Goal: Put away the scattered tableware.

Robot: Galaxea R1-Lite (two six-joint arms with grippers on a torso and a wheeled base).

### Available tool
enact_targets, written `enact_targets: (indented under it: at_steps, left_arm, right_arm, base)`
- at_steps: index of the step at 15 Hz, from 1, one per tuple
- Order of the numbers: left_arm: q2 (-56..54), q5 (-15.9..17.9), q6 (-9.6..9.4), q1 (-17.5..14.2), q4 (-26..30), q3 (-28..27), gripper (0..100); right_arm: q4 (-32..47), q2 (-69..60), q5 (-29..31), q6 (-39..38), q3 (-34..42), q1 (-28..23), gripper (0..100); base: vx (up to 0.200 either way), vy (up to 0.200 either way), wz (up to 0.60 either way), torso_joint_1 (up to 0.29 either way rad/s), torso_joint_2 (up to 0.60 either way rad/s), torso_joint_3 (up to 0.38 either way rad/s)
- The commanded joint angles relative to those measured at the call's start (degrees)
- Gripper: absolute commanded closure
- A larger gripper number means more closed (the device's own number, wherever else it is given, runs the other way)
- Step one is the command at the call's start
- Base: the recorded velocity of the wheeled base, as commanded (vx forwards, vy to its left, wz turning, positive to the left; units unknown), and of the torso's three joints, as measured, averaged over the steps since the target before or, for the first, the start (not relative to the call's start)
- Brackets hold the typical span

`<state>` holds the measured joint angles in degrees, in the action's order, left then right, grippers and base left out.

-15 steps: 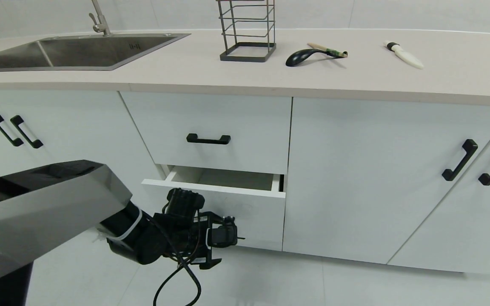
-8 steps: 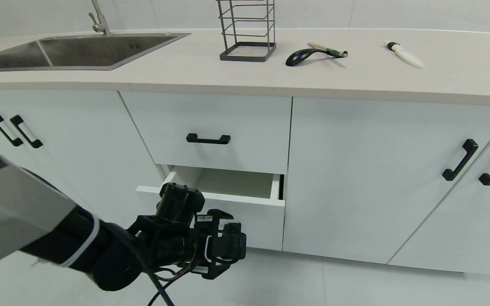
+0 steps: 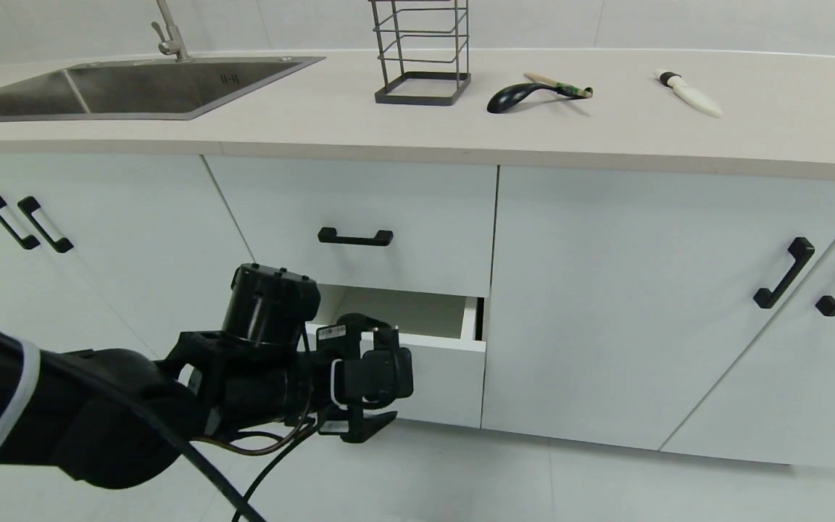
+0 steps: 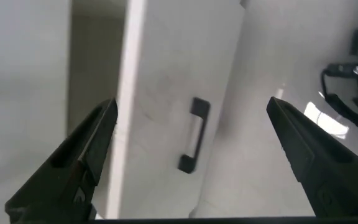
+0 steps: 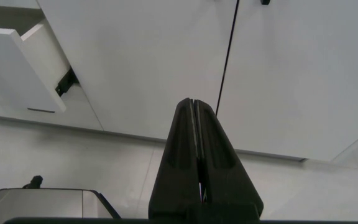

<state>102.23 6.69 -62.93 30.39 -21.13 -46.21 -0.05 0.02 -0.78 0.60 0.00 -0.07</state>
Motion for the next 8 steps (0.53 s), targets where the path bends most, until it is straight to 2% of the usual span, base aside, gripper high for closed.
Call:
enact_targets:
  at_steps: [1,4,8]
  left_arm:
    - [6.31,0.43,0.53,-0.6,-0.14,-5.11,0]
    - [9.92,0.34,4.83,-0.77,-0.76,-5.73,0]
    - [12.29,0.43,5.18,-2.0,-3.57,-5.47,0]
  right_arm:
    - [-0.04,-0.02,-0.01,0.02,0.0,0.07,100]
    - [0.05,-0.02,-0.01,0.02,0.0,-0.01,100]
    - [-0.04,-0.02,-0.01,0.02,0.0,-0.01,100]
  base:
    - [0.0,0.0,0.0,0.0,0.0,0.0]
    - [0.0,0.0,0.0,0.0,0.0,0.0]
    - [0.0,0.0,0.0,0.0,0.0,0.0]
